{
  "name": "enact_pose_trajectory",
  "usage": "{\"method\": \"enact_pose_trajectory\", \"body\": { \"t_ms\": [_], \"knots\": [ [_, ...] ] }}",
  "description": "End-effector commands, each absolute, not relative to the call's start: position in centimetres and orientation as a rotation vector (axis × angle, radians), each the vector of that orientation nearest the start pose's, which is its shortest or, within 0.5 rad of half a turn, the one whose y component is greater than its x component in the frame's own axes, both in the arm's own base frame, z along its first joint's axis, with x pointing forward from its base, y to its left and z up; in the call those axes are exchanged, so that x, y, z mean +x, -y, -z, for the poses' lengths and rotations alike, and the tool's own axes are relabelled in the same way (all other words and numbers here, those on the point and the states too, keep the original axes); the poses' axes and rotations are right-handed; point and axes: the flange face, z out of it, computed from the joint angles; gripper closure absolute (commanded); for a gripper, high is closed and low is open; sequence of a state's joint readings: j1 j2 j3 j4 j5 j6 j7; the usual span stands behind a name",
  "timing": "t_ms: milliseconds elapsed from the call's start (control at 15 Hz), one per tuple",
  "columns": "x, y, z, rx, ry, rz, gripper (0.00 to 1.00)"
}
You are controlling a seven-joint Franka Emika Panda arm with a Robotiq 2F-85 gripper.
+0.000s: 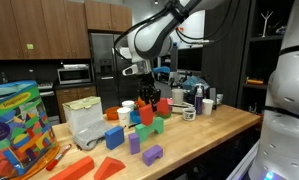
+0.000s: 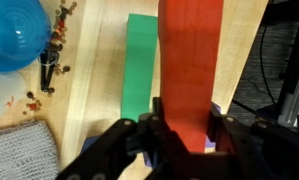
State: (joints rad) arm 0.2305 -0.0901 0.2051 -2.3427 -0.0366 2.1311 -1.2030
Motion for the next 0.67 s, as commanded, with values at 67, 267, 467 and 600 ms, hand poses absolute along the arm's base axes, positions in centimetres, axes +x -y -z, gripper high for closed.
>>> {"method": "enact_pose_trajectory", "body": {
  "t_ms": [67, 267, 467, 600],
  "knots": [
    [42.2, -19.4, -36.9, 2.107, -2.362, 0.135, 0.85],
    [42.3, -19.7, -36.4, 2.132, -2.341, 0.122, 0.85],
    [42.4, -20.1, -35.9, 2.145, -2.308, 0.099, 0.85],
    [42.4, -20.6, -35.6, 2.147, -2.291, 0.087, 0.85]
  ]
}}
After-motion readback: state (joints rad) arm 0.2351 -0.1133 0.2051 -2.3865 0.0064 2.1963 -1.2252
